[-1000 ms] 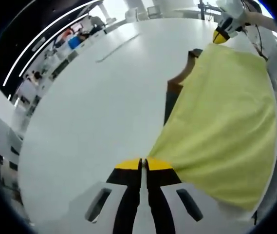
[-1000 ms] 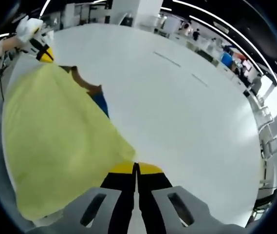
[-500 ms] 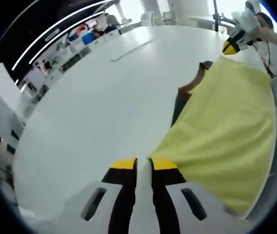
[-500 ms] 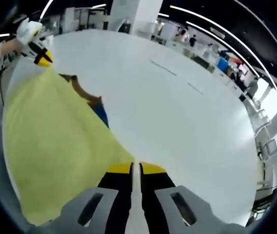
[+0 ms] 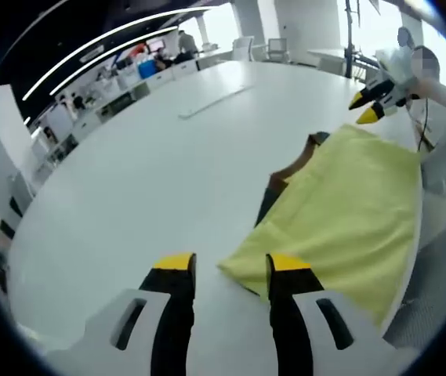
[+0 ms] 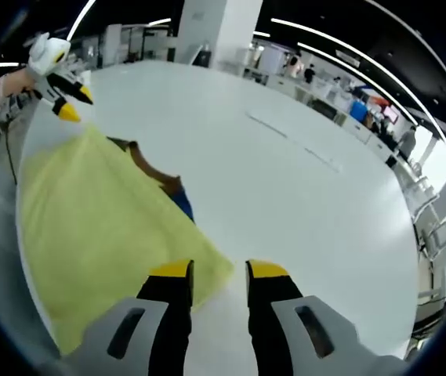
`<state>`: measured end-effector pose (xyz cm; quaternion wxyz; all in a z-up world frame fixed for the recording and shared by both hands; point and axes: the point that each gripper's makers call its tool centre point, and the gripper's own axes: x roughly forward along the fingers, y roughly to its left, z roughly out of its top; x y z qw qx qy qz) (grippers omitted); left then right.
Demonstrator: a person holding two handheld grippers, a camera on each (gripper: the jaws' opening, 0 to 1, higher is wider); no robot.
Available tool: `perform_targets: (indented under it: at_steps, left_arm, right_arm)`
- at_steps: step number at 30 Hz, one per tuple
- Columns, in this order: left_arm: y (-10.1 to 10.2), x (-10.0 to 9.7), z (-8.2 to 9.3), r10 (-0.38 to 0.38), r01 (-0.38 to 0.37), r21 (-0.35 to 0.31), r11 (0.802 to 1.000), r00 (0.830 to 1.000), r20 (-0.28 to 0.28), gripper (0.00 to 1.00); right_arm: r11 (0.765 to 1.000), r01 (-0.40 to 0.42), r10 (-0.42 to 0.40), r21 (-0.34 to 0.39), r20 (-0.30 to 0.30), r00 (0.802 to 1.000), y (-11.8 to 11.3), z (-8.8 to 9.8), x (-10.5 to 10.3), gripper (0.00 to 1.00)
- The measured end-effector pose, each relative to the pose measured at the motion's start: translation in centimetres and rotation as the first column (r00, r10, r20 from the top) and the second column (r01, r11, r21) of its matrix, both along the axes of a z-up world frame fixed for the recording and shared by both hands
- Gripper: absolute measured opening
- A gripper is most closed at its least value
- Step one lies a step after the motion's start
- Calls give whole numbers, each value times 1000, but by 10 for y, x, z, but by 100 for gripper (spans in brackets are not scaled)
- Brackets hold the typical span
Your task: Fold the garment on the visible template until the final outline fits inside the template.
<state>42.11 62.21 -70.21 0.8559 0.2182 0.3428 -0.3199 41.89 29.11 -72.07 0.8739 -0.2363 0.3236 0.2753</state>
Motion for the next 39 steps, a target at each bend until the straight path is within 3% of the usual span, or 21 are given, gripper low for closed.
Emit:
perform_targets:
  at_steps: [5,14,19,24,27,35,39]
  left_arm:
    - [-8,-7,11,-8,8,-42,999,1000,2,42]
    - [-15,-23,24,-48,48,-34,998,999,3,58]
    - [-19,-32,36,-56,57,-68,996,998,16,67]
    - [-18,-37,41,-63,64,-43,997,998,25,74]
    - [-19,-42,44,-66,67,-55,996,997,29,78]
    - [-23,-53,57,-80,83,-77,994,996,41,86]
    - [-29,-59,65,-86,91,-108,990,995,52,96]
  right_arm:
    - [1000,-15,15,18,19,1000,7,13,-7,40]
    - [998,-56,55,26,41,998,17,25,-18,53]
    - [995,-91,88,38,63,994,26,37,-25,61]
    - [993,-109,106,44,67,992,33,45,-32,68]
    - [992,-116,113,44,65,991,35,48,-36,76]
    - [990,-126,122,58,72,990,40,58,-46,83]
    - [988,-128,121,85,84,989,43,65,-50,90]
